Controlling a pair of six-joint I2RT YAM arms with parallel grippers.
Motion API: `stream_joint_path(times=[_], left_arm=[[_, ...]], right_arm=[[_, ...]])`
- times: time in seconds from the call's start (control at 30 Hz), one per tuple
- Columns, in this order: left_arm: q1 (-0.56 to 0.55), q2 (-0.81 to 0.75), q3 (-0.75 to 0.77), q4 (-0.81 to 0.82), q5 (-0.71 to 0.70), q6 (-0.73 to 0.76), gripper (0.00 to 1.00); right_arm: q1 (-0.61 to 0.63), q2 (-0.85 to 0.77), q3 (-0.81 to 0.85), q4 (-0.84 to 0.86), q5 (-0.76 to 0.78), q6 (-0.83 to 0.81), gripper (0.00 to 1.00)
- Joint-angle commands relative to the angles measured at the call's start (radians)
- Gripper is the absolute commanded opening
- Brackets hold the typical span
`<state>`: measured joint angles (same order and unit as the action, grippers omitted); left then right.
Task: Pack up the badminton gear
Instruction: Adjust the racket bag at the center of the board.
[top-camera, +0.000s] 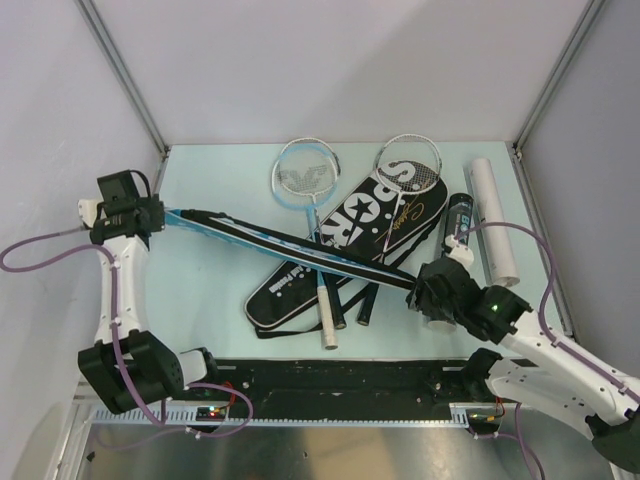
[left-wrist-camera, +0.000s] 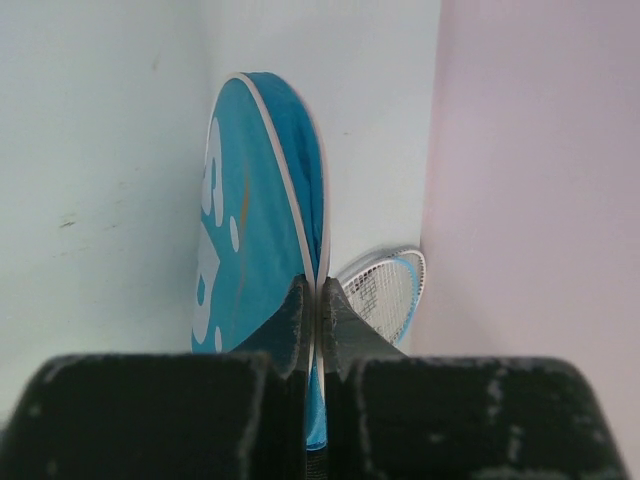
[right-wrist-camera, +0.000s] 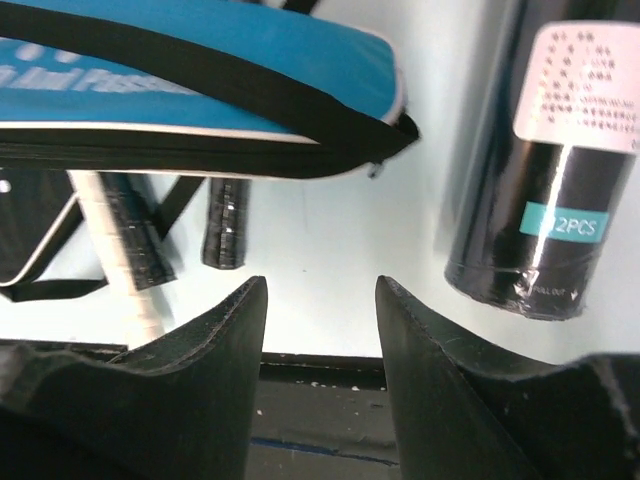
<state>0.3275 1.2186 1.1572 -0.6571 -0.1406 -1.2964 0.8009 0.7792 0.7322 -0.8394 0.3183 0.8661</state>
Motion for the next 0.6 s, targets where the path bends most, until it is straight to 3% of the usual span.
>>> stream_joint_path(times=[0.0,0.33,0.57], left_arm=[[0.003,0.006,0.064,0.011,-0.061,-0.052,0.0],[0.004,0.005,0.065,0.008,-0.052,-0.019,0.0],[0.004,0.002,0.064,0.009,-0.05,-0.004,0.0]], right_arm=[[-0.008,-0.032,-0.058,0.009,0.06,0.101,0.52],[-0.081,0.143,-0.178,0.308,0.082,-0.027,0.52],[-0.099,0.165,-0.219,0.467,0.137,-0.139,0.45]])
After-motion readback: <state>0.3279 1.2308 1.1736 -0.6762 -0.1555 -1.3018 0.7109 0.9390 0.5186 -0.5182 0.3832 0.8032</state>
